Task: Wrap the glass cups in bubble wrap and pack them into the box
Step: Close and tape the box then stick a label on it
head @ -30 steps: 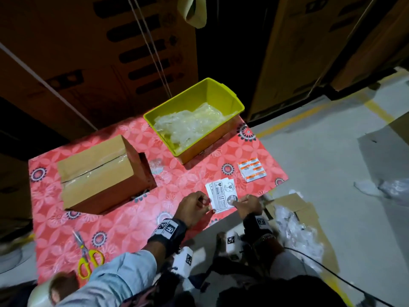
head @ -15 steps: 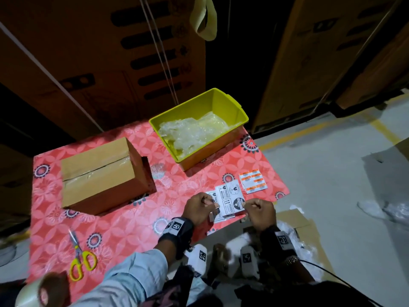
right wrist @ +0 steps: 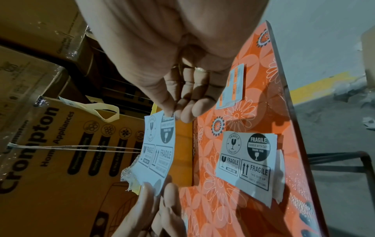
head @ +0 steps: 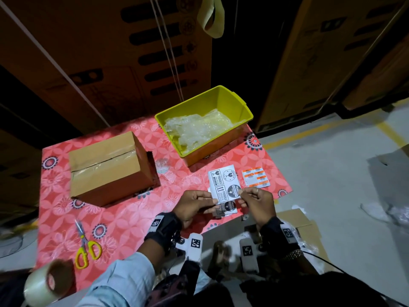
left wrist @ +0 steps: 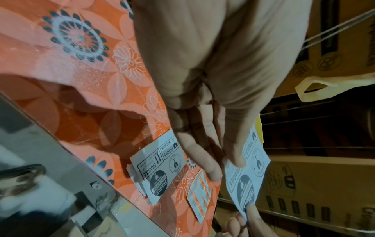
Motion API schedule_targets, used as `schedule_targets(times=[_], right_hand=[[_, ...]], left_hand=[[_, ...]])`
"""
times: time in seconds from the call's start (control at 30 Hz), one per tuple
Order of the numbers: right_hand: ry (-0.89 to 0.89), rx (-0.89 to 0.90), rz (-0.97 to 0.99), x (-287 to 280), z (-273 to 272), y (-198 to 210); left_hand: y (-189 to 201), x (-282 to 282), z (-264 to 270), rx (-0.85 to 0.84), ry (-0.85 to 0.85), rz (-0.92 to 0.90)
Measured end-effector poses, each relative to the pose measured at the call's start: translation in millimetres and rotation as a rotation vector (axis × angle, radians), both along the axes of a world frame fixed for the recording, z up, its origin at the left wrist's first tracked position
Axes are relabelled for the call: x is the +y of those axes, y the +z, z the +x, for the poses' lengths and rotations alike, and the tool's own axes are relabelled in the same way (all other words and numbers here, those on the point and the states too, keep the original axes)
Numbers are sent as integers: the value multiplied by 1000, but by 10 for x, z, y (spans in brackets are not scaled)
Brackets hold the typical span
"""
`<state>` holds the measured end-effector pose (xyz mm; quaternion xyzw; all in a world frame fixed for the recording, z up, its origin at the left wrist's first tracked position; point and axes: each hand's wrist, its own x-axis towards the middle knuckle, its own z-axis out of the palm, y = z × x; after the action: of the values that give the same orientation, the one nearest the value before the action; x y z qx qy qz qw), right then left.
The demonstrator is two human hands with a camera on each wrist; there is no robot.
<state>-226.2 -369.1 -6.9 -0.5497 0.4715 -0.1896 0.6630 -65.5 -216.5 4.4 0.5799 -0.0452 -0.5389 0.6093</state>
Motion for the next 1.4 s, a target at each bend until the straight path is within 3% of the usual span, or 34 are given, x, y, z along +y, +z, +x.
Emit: schedule_targets(times=[0.57,0.9,1.03,1.1,1.2,1.4], right_hand=[[91,-80,-29,267,112,215],[140,-63,-41,283,162,255],[288,72,-532,292,188,200],[388,38,-682,314,219,235],[439,-35,-568,333,234,318],[356,-175,-226,321,184,412]], left_hand=[[175,481,-76,-66,78,-87],[227,449,-103,-155,95,-161],[198,354,-128,-241,135,-171],[176,303,-155,-264,131,-177],[150,243,-165,-265,127,-201],[86,178,-110,-306,92,-191]])
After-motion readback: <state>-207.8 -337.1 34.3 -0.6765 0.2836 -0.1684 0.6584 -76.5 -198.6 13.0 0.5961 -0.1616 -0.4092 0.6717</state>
